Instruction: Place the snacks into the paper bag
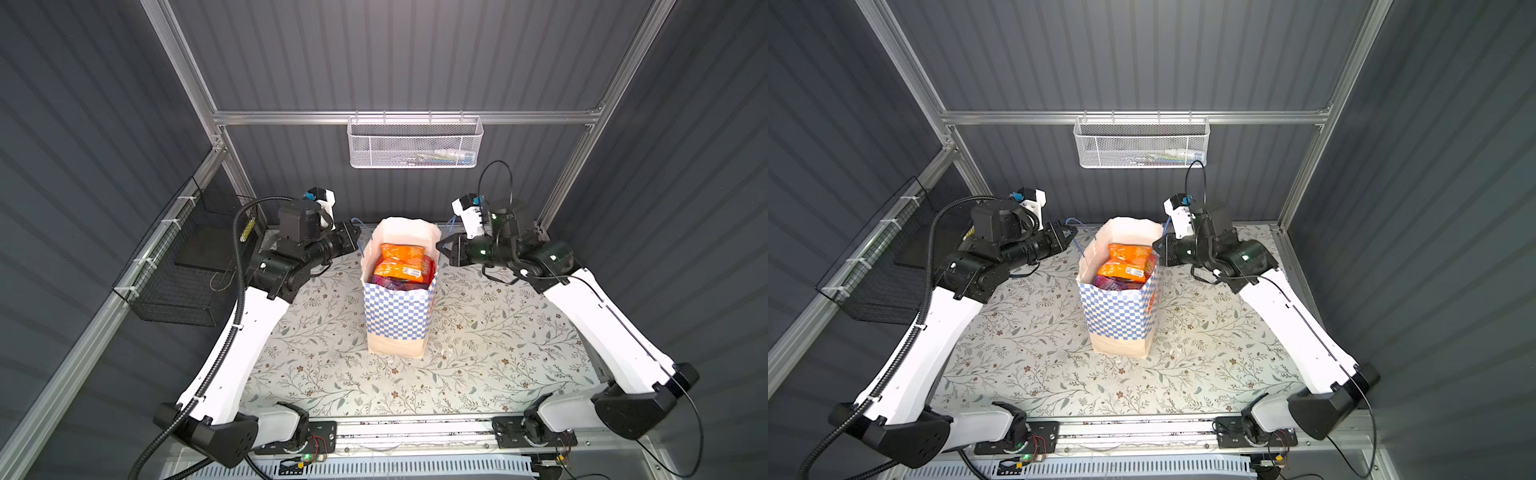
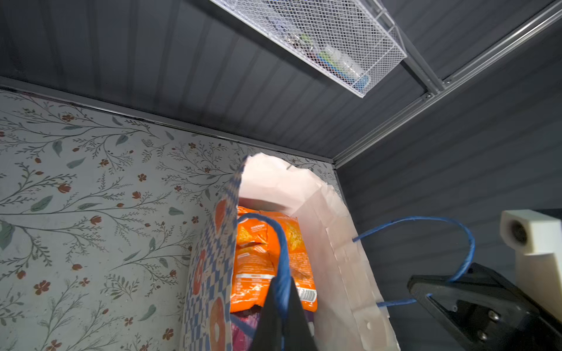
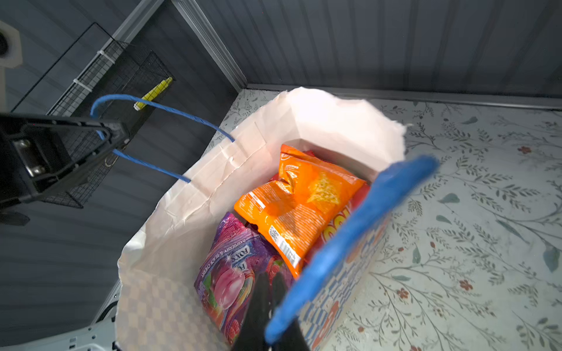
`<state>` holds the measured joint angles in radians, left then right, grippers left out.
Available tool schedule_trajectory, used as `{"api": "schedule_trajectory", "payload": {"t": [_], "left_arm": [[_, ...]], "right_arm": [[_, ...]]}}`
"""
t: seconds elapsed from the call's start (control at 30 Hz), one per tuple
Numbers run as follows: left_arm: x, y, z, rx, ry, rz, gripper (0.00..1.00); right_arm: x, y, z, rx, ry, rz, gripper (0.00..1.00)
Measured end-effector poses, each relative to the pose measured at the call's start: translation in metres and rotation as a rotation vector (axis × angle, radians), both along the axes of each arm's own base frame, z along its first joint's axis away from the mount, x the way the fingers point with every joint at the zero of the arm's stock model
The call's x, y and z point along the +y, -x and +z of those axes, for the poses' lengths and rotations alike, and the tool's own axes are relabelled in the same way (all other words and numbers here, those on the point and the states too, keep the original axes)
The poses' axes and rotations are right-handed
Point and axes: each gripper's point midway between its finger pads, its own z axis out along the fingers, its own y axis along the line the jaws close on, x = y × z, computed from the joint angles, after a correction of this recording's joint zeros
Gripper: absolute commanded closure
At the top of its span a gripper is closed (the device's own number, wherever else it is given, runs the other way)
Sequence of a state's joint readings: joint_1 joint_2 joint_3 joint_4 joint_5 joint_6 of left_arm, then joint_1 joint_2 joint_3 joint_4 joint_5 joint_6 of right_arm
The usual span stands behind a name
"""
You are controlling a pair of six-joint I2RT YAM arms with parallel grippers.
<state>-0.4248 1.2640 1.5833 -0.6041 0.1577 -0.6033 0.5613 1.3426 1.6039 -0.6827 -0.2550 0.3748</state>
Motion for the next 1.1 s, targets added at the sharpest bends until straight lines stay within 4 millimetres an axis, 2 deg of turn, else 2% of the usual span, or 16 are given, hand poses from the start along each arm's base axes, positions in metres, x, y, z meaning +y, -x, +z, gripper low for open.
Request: {"api": "schedule_trajectory", "payload": {"t": [0.07,0.17,0.23,0.3,0.37,0.4,0.43,0.47,0.5,0.53,0.57,0.63,0.67,0.73,0.8,1.1], "left_arm": [[0.000,0.016,-0.006,-0.013,0.039,-0.028,1.00],[0.000,0.039,-0.039,0.026,0.071,-0.067,1.00],[0.000,0.046,-0.055,0.043,0.088,-0.079,1.00],[-0.001,0.047,-0.058,0.031,0.107,-0.086,1.00],[-0.002,0.048,-0.050,-0.003,0.129,-0.095,1.00],[-0.002,0.049,-0.046,-0.016,0.135,-0.100,0.94],[-0.003,0.051,-0.043,-0.026,0.140,-0.105,0.83],[-0.003,0.051,-0.040,-0.036,0.142,-0.110,0.70],[-0.003,0.051,-0.038,-0.048,0.146,-0.112,0.63],[-0.004,0.051,-0.033,-0.064,0.155,-0.116,0.55],[-0.005,0.050,-0.030,-0.077,0.161,-0.119,0.46],[-0.005,0.050,-0.026,-0.095,0.162,-0.122,0.32],[-0.005,0.050,-0.024,-0.103,0.164,-0.125,0.22],[-0.005,0.051,-0.021,-0.118,0.162,-0.129,0.02],[-0.005,0.053,-0.017,-0.132,0.168,-0.132,0.00],[0.010,0.071,0.003,-0.191,0.139,-0.110,0.00]], "right_arm": [[-0.011,0.017,-0.010,-0.001,-0.007,-0.004,1.00],[-0.024,0.035,-0.036,0.020,-0.008,-0.018,1.00],[-0.027,0.040,-0.051,0.035,-0.014,-0.025,1.00],[-0.029,0.041,-0.053,0.023,-0.033,-0.035,1.00],[-0.031,0.042,-0.046,-0.002,-0.061,-0.044,1.00],[-0.032,0.044,-0.042,-0.012,-0.073,-0.046,1.00],[-0.033,0.046,-0.038,-0.023,-0.084,-0.047,0.96],[-0.034,0.047,-0.034,-0.028,-0.092,-0.050,0.88],[-0.035,0.049,-0.033,-0.029,-0.098,-0.054,0.79],[-0.036,0.049,-0.030,-0.033,-0.107,-0.057,0.59],[-0.036,0.049,-0.024,-0.049,-0.122,-0.059,0.46],[-0.037,0.051,-0.016,-0.072,-0.139,-0.058,0.25],[-0.038,0.053,-0.012,-0.081,-0.151,-0.058,0.16],[-0.040,0.057,-0.005,-0.095,-0.168,-0.057,0.09],[-0.042,0.060,0.002,-0.109,-0.188,-0.059,0.01],[-0.057,0.070,0.033,-0.172,-0.232,-0.106,0.01]]}}
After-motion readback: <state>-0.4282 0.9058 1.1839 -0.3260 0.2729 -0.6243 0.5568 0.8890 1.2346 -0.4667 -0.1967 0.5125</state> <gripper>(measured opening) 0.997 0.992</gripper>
